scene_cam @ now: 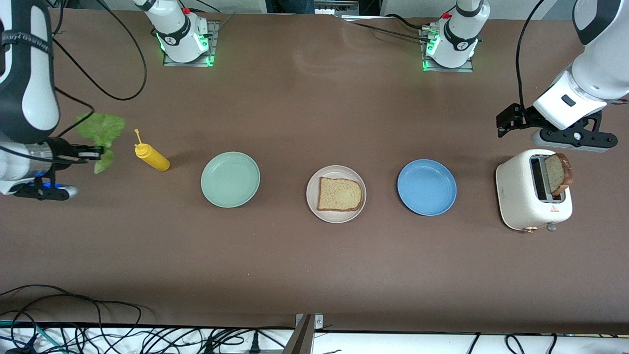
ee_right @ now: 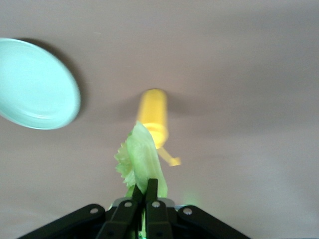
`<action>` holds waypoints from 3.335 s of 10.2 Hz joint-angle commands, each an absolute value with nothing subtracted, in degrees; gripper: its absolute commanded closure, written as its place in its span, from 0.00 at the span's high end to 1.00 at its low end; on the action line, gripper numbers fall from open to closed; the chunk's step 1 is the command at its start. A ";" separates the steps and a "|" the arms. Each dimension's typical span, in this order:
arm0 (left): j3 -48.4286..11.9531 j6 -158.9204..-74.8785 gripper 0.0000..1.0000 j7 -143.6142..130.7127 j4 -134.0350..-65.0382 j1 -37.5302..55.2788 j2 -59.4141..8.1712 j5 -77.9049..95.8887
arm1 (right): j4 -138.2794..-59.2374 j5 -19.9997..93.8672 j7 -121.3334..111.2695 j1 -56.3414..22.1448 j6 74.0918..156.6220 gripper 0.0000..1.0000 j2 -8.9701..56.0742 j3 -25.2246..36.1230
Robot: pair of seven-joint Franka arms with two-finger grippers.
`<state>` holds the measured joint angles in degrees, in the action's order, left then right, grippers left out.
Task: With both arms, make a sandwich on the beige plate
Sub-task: 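Carry the lettuce leaf with the right gripper to the beige plate, then lower the lettuce onto the bread and open the right gripper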
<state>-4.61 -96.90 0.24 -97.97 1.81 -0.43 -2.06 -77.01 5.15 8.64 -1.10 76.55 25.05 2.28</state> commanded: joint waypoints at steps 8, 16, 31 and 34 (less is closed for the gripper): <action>-4.57 -96.68 1.00 -0.09 -98.44 1.67 0.18 -1.05 | -75.94 31.27 70.45 -27.65 107.08 0.00 33.82 2.72; -4.57 -96.68 1.00 -0.09 -98.44 1.67 0.18 -1.05 | -74.11 31.55 88.41 -39.64 146.68 0.00 50.52 1.59; -4.57 -96.77 1.00 -0.09 -98.44 1.67 0.18 -1.05 | -71.54 31.11 90.88 -39.11 146.60 0.89 55.02 -0.44; -4.57 -96.68 1.00 -0.09 -98.44 1.67 0.18 -1.05 | -70.14 31.64 91.40 -38.94 145.47 1.00 54.67 -0.53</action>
